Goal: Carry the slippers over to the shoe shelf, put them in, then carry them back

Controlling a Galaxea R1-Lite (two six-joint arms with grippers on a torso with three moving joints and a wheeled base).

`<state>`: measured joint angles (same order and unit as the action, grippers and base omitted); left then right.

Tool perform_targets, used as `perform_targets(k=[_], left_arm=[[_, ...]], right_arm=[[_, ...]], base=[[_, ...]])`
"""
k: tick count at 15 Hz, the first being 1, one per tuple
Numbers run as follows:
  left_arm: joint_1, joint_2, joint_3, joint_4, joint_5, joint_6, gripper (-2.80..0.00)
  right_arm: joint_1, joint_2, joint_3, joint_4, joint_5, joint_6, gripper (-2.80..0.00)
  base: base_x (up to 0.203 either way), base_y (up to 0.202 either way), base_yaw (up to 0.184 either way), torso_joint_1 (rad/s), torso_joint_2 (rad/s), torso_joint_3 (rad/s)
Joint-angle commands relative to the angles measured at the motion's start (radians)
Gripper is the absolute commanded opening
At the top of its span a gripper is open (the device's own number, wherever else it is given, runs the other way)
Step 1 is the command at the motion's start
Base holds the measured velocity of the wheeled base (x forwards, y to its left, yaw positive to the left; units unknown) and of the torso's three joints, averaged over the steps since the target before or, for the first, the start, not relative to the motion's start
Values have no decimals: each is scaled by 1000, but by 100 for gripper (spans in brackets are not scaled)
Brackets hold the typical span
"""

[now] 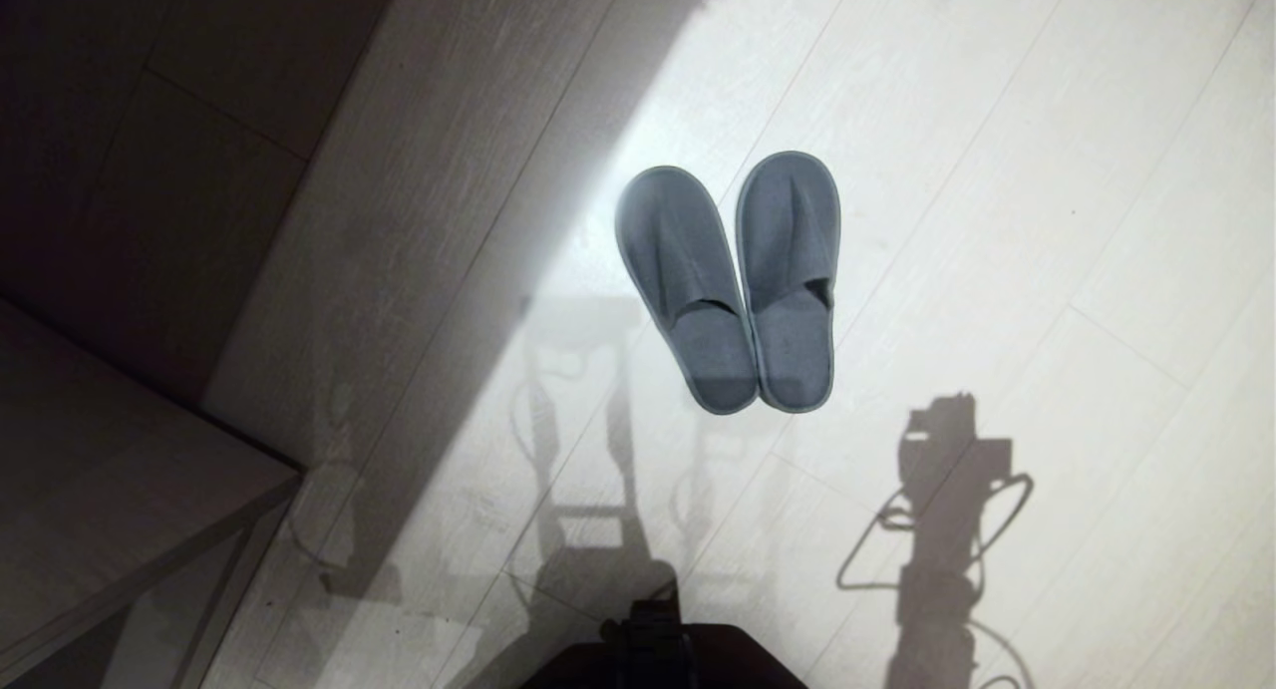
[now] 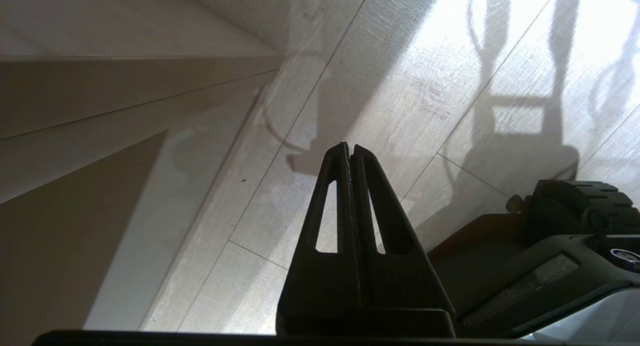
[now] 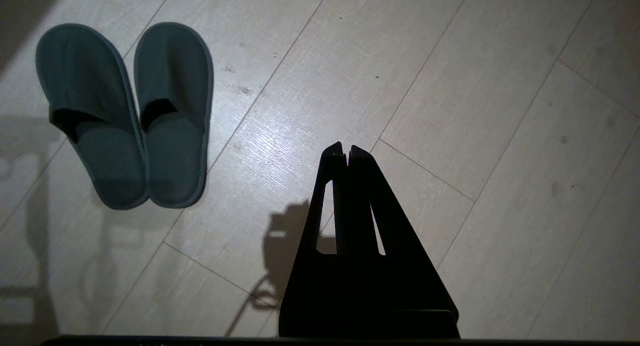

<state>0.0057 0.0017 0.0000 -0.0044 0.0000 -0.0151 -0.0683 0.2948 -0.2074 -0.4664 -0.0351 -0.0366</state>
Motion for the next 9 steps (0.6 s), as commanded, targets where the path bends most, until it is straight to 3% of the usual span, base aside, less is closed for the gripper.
perform_targets(k=[1,3,6,9], left_arm=[[0,1,0,-1,0,0,-280],[0,1,0,-1,0,-1,-280],[0,1,0,0,0,0,-280],[0,1,0,-1,0,-2,-280]], right_arm=[[10,-29,51,-25,1,15,-280],[57,-98,51,46,2,18,-280],[72,-266,73,298,-1,9,-280],[74,-293,209,343,-59,-46,-280]], base=[[0,0,0,0,0,0],[0,0,0,0,0,0],[0,0,0,0,0,0],[0,0,0,0,0,0]])
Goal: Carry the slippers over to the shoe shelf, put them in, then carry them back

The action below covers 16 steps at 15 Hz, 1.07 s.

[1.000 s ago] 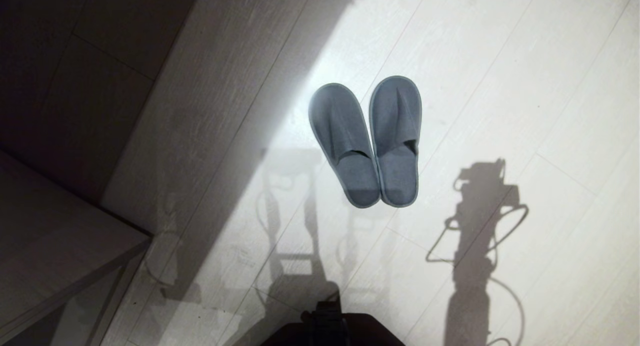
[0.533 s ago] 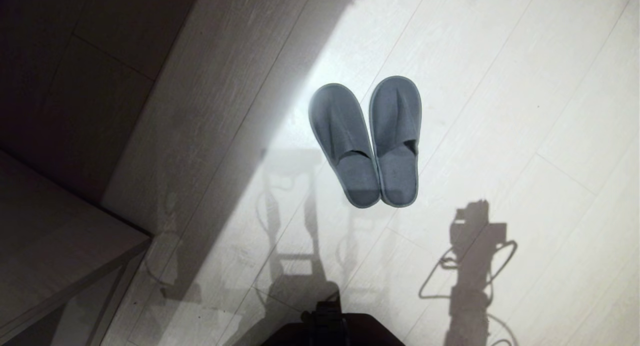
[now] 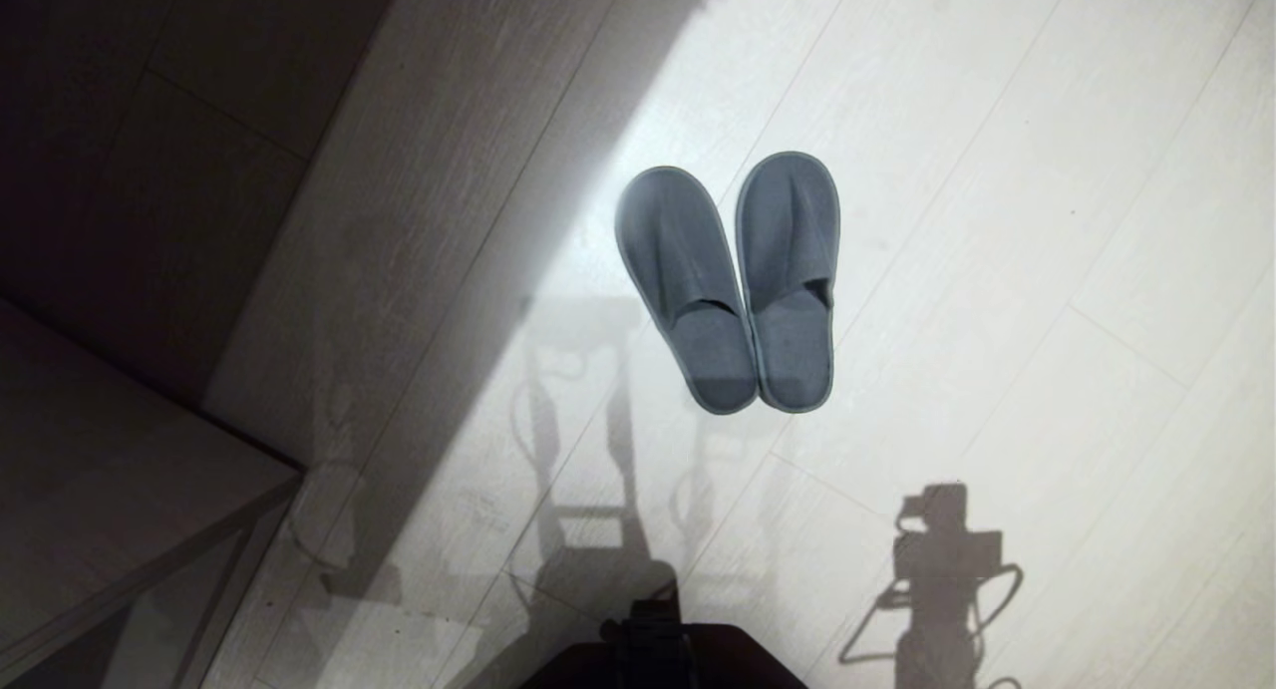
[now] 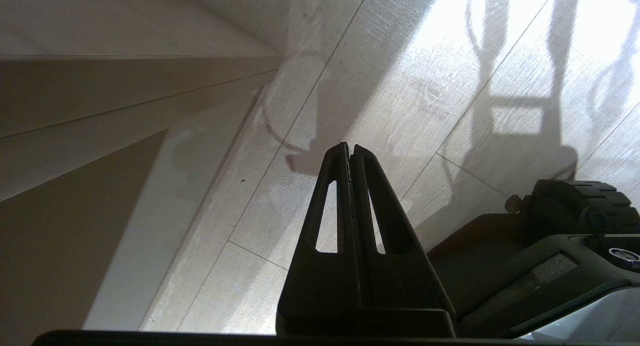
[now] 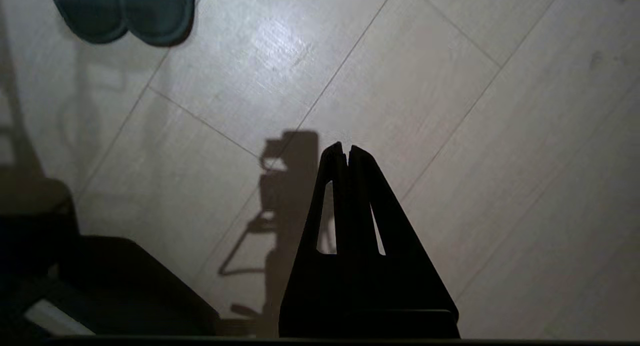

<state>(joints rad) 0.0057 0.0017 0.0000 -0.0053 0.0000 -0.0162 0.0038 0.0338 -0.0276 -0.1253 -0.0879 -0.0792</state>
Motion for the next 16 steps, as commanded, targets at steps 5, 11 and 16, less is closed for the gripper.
perform_targets(k=[5,11,16], left_arm=[[0,0,0,0,0,1,-280],[0,1,0,1,0,-2,-280],[0,0,0,1,0,-2,-280]], right_arm=[[3,-33,26,108,102,-62,-280],[3,-34,28,121,102,-33,-280],[2,-34,28,121,102,-37,-280]], base=[[0,0,0,0,0,0],[0,0,0,3,2,92],[0,0,0,2,1,200]])
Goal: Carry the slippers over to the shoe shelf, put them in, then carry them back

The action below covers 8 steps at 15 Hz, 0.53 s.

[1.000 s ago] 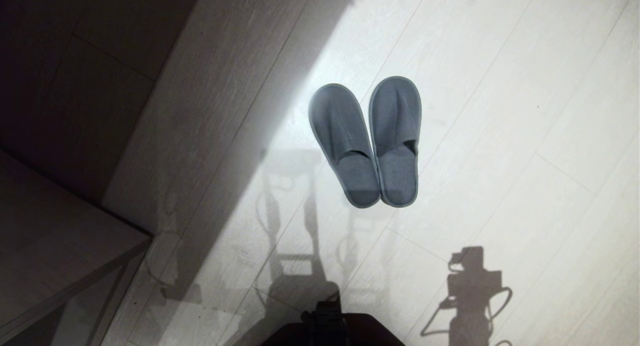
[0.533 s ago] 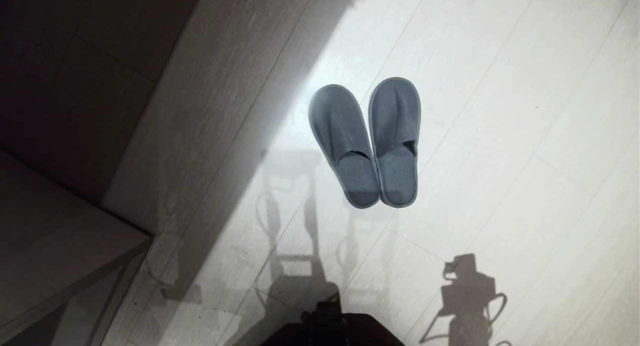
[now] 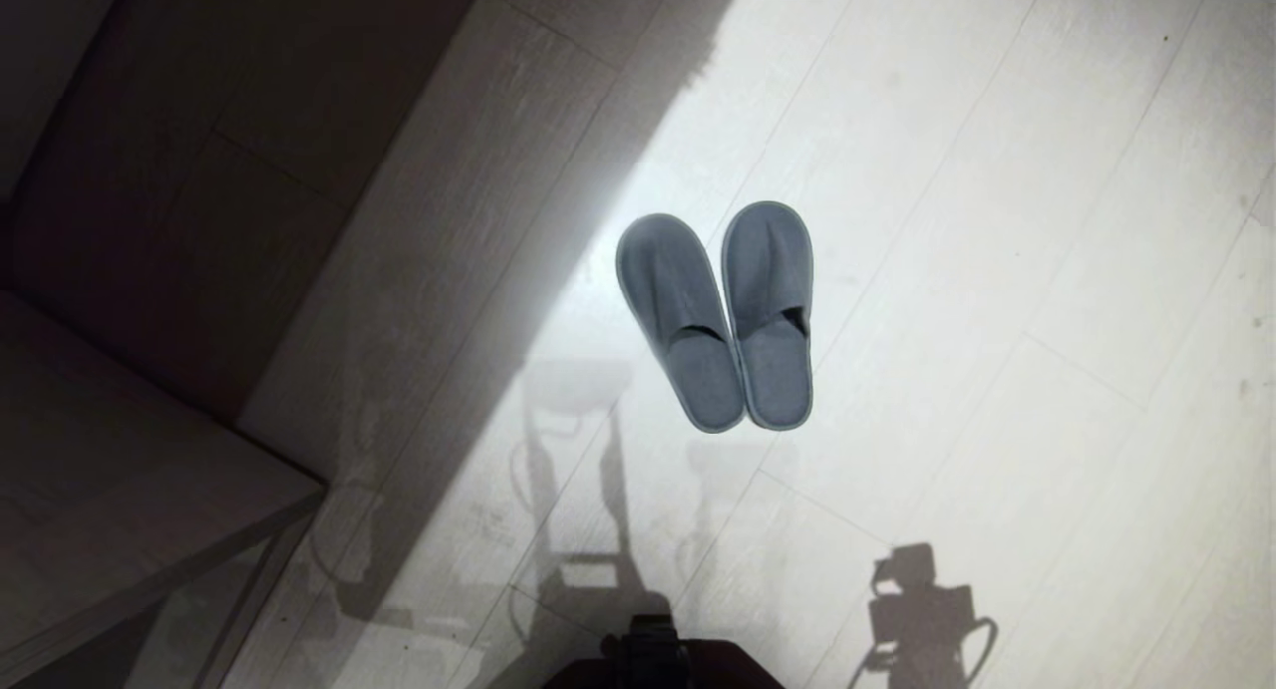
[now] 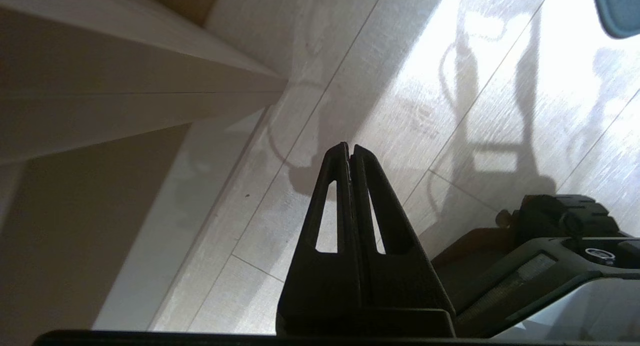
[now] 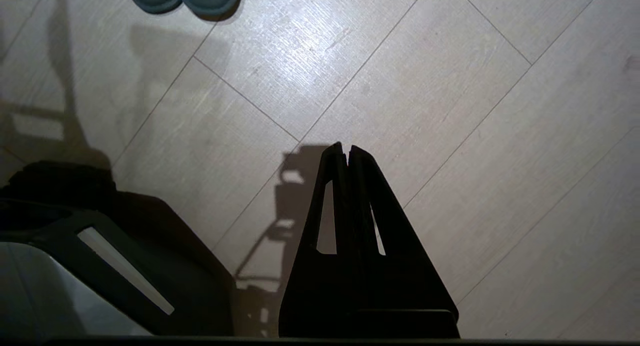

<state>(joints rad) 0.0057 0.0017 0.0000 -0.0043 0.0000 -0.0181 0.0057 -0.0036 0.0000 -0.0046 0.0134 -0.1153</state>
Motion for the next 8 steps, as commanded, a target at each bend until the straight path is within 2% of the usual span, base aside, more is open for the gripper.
perform_targets(k=[1,8], left_arm=[[0,0,0,0,0,0,-280],[0,0,0,0,0,0,-280]], right_arm=[[0,4,0,-1,0,-4,-280],[2,4,0,-1,0,0,-280]], base=[[0,0,0,-4,-1,199],[0,0,0,4,2,205]])
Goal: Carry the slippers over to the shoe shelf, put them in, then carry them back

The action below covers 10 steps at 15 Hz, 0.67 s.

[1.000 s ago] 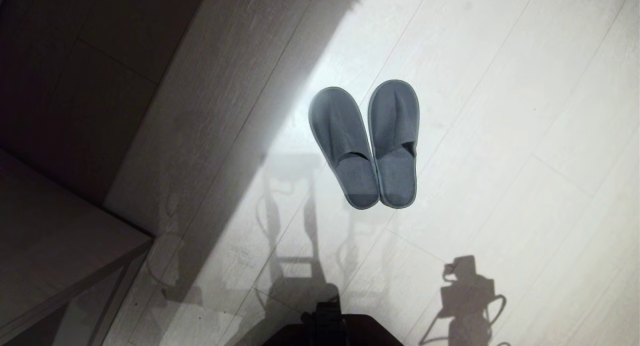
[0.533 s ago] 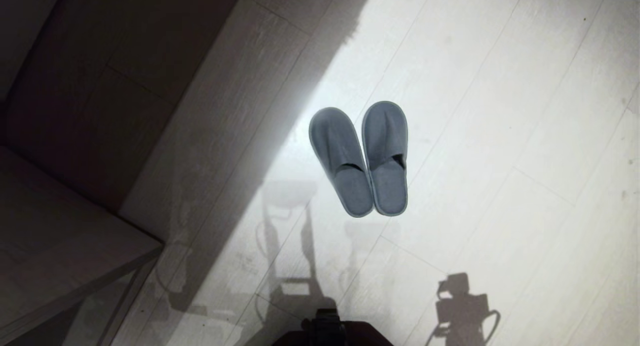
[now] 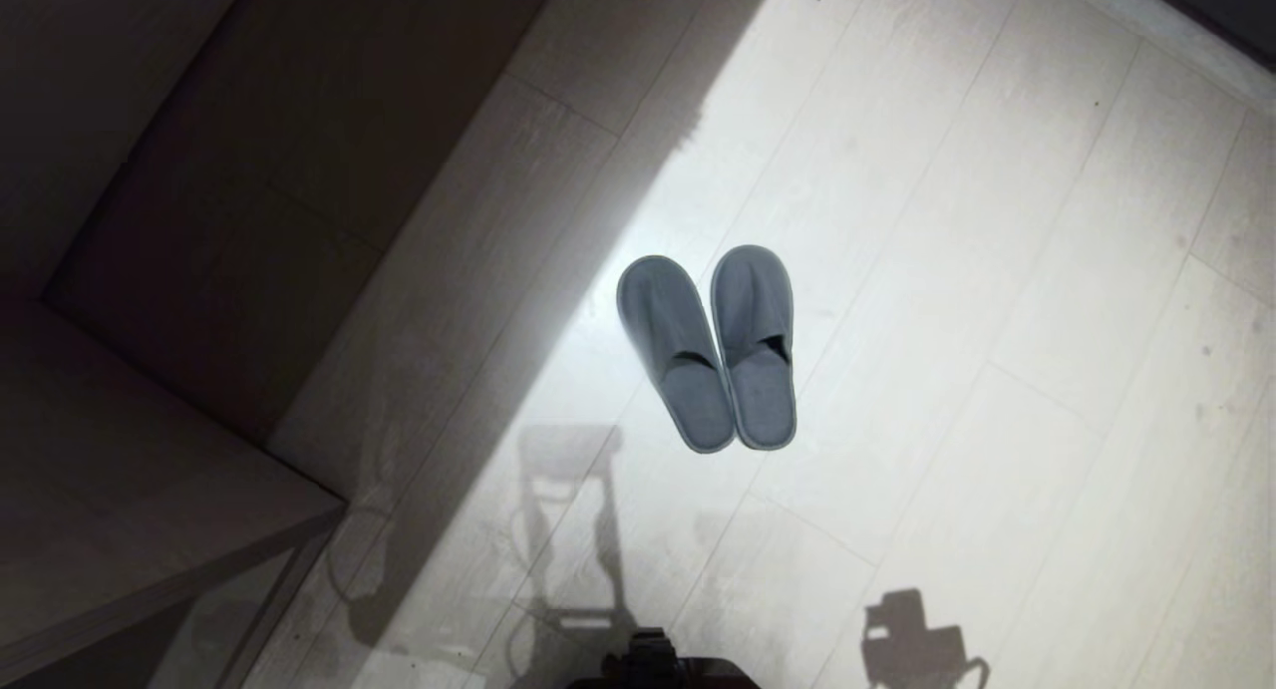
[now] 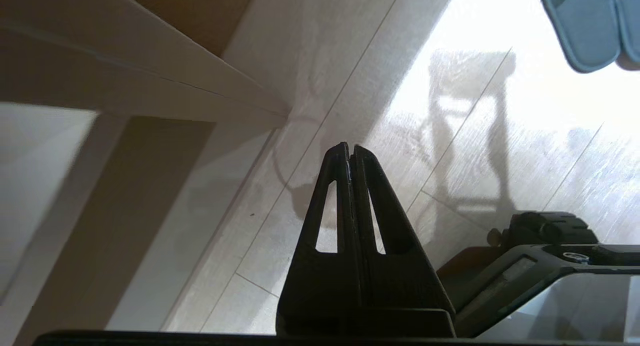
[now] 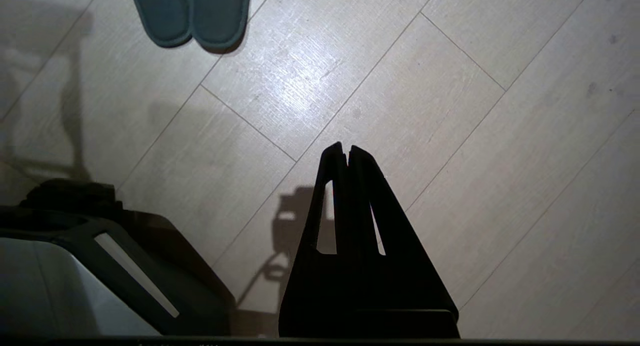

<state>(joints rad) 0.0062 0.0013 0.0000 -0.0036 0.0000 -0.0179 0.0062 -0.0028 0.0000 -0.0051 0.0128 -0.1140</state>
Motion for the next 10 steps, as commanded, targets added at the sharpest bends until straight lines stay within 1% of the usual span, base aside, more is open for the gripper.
perform_targets(k=[1,10], left_arm=[[0,0,0,-1,0,-1,-280],[0,0,0,-1,0,-1,-280]], right_arm=[[1,4,0,-1,1,-1,-280],[0,3,0,0,1,1,-280]], base=[[0,0,0,7,2,211],[0,0,0,3,2,206]])
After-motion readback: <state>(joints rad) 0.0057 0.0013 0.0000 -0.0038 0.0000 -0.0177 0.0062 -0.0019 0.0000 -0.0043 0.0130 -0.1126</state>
